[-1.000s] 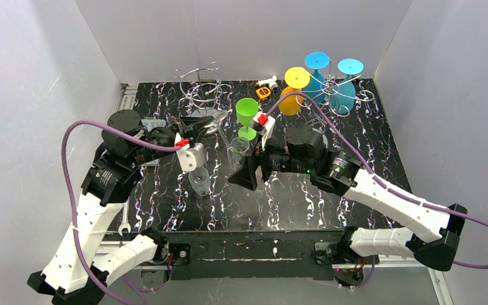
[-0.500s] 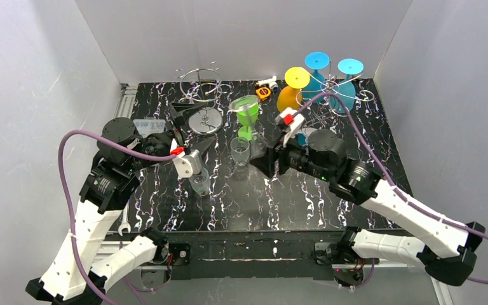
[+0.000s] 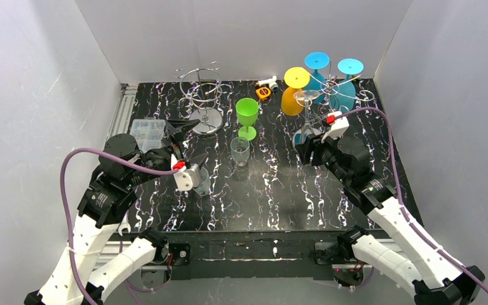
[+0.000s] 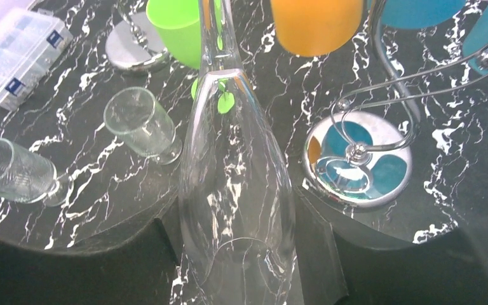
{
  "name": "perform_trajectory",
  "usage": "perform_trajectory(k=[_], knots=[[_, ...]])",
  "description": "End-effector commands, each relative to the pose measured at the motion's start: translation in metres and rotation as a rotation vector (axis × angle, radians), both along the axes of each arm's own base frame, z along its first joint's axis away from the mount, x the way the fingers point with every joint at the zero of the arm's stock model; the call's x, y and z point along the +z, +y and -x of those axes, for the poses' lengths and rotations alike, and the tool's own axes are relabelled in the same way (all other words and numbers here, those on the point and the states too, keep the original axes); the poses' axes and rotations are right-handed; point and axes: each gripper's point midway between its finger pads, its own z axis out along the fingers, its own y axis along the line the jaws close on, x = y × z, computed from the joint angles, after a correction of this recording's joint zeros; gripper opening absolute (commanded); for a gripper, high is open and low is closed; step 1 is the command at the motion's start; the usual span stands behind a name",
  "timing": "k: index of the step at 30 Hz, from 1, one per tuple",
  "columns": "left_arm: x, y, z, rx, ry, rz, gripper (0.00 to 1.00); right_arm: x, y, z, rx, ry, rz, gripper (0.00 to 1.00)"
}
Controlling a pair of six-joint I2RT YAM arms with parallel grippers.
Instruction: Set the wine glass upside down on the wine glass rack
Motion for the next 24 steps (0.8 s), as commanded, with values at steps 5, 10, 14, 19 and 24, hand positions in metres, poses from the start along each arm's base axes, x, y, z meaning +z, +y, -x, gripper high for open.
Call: perform_trajectory(k=[5, 10, 14, 19, 24], knots=[[-0.008, 0.009, 0.007, 0.024, 0.004, -0.024, 0.92, 0.033, -0.002, -0.02, -0.018, -0.119, -0.059, 0.22], [-0.014, 0.01, 0.008, 0.024, 0.004, -0.039, 0.92, 0.032, -0.012, -0.032, -0.058, -0.129, -0.059, 0.2], [-0.017, 0.011, 0.008, 0.027, -0.001, -0.053, 0.92, 0.031, -0.02, -0.04, -0.079, -0.131, -0.077, 0.2], [-0.022, 0.012, 0.007, 0.03, 0.0, -0.066, 0.92, 0.027, -0.021, -0.05, -0.08, -0.141, -0.101, 0.19], [-0.025, 0.012, 0.005, 0.03, -0.003, -0.077, 0.92, 0.03, -0.018, -0.061, -0.091, -0.181, -0.13, 0.19]])
